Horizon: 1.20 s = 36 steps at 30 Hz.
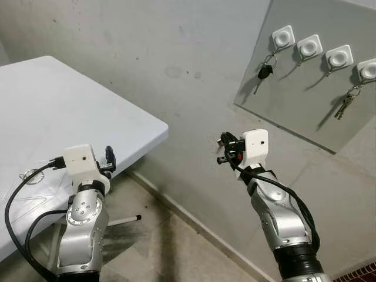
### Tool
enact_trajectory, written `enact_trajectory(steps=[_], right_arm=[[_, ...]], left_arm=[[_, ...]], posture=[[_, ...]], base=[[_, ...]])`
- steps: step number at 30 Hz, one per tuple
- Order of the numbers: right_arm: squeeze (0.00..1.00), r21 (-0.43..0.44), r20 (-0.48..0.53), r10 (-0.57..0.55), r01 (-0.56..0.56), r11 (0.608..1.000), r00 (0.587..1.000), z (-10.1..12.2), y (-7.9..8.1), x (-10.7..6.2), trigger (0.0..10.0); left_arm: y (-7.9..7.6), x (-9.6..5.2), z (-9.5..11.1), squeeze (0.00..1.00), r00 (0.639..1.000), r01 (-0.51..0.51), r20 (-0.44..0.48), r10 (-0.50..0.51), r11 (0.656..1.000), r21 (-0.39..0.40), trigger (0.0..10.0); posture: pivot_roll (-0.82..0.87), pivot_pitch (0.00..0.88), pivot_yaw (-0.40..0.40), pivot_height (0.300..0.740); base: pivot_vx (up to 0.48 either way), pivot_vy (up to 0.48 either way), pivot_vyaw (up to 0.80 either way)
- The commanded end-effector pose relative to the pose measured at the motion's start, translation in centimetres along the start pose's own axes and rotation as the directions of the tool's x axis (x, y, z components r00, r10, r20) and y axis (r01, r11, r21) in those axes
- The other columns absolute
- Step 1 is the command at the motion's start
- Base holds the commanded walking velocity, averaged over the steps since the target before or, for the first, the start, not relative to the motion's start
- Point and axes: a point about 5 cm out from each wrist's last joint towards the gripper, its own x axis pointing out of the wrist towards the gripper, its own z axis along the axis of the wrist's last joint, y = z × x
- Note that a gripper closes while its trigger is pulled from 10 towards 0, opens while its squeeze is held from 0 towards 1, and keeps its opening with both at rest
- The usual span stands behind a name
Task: Hang keys on a hook
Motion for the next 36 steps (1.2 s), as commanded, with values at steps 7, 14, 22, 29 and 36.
enact_trajectory(steps=[7, 14, 22, 29, 36], right_arm=[[0.0, 0.013, 0.017, -0.066, 0.066, 0.998, 0.998, 0.1, -0.5, -0.4, 10.0], [0.0, 0.019, 0.018, -0.118, 0.118, 0.993, 0.993, -0.2, -1.0, -1.2, 10.0], [0.0, 0.023, 0.024, -0.134, 0.133, 0.991, 0.991, -0.1, -1.1, -1.2, 10.0], [0.0, 0.018, 0.027, -0.118, 0.117, 0.993, 0.993, 0.0, -0.9, -1.0, 10.0], [0.0, 0.014, 0.025, -0.101, 0.101, 0.995, 0.995, 0.0, -0.7, -0.9, 10.0]], left_arm=[[-0.8, 0.3, 0.3, 0.0, 0.998, 0.056, 0.002, -0.056, 0.998, 0.036, 10.0], [-1.6, 1.1, 0.6, 0.0, 0.995, 0.101, -0.003, -0.101, 0.994, 0.045, 10.0], [-1.9, 1.4, 0.6, 0.0, 0.991, 0.135, -0.013, -0.134, 0.989, 0.053, 10.0], [-1.8, 1.1, 0.6, 0.0, 0.991, 0.136, -0.01, -0.136, 0.99, 0.048, 10.0], [-1.7, 0.8, 0.5, 0.0, 0.99, 0.138, 0.0, -0.139, 0.989, 0.051, 10.0]], posture=[[-0.08, 0.0, -0.034, 0.74], [-0.11, 0.0, -0.002, 0.74], [-0.11, 0.0, 0.0, 0.74], [-0.1, 0.0, -0.012, 0.74], [-0.09, 0.0, -0.019, 0.74]], base=[[0.0, 0.0, 0.0], [0.0, 0.0, 0.0], [0.0, 0.0, 0.0], [0.0, 0.0, 0.0], [0.0, 0.0, 0.0]])
